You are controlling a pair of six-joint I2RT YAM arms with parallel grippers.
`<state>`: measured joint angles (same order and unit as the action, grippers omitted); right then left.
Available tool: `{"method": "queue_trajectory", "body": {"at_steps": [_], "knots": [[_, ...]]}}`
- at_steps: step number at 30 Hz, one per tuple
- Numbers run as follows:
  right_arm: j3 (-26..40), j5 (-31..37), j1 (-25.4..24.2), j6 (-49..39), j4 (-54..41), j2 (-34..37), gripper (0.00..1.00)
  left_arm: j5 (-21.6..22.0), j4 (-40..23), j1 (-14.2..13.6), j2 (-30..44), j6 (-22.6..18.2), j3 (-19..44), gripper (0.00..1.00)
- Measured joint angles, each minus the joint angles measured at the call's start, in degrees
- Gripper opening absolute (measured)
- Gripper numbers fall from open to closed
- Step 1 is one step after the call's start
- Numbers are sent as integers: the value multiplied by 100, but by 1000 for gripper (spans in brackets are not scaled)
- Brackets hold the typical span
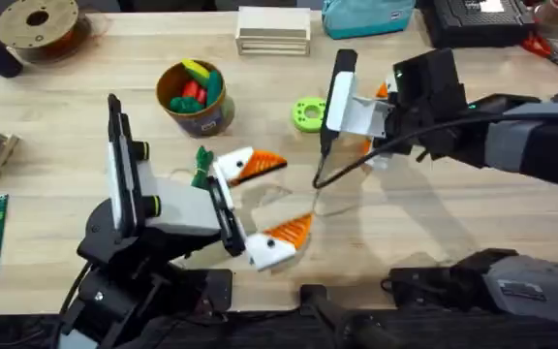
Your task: Pick up the gripper from the table and insert it into the empty holder that is missing its gripper. Then pick up a screw, insert it into the mounting hole, and use the screwdriver to tighten it. Finally, clean up the table by picking up the vegetable and placing it into the bucket.
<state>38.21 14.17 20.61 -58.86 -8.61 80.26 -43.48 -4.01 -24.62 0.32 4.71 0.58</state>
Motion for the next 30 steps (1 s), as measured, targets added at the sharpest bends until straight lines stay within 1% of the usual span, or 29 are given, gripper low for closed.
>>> {"method": "queue_trajectory", "body": {"at_steps": [1, 2, 7, 9, 11, 12, 13, 16, 19, 21, 24, 25, 27, 30], "knots": [[26, 13, 54, 257, -225, -66, 989, 0, 0, 0, 0, 10, 0, 962], [46, 14, 102, 528, -408, -116, 990, 0, 0, 0, -1, 8, 0, 979], [130, 13, 299, 1992, -1039, -310, 990, 34, 40, 0, 0, 0, 0, 986], [162, 15, 359, 2468, -1171, -377, 989, 97, 251, 0, 0, 0, -22, 987], [184, 13, 425, 2931, -1301, -438, 989, 142, 647, 0, 0, 0, -20, 987], [190, 14, 457, 3136, -1350, -459, 989, 193, 702, 0, -2, 0, 9, 987], [193, 13, 488, 3335, -1387, -479, 989, 296, 579, 0, -2, -4, 72, 987], [193, 13, 573, 3958, -1480, -534, 989, 843, -488, 0, 0, 1, 531, 987], [195, 13, 649, 4424, -1574, -630, 989, 1658, -1876, 0, 109, 3, 1412, 987], [207, 12, 710, 4632, -1588, -700, 989, 2156, -2626, 0, 341, 3, 2047, 987], [250, 12, 808, 4816, -1584, -784, 989, 2857, -3674, 0, 1000, 1, 3077, 987], [266, 11, 843, 4859, -1584, -808, 989, 3034, -3938, 0, 1255, 4, 3355, 987], [297, 12, 899, 4920, -1585, -840, 989, 3342, -4510, 0, 1882, 47, 3903, 987], [334, 11, 981, 5085, -1591, -853, 989, 3661, -5236, 0, 2913, 102, 4541, 987]]}}
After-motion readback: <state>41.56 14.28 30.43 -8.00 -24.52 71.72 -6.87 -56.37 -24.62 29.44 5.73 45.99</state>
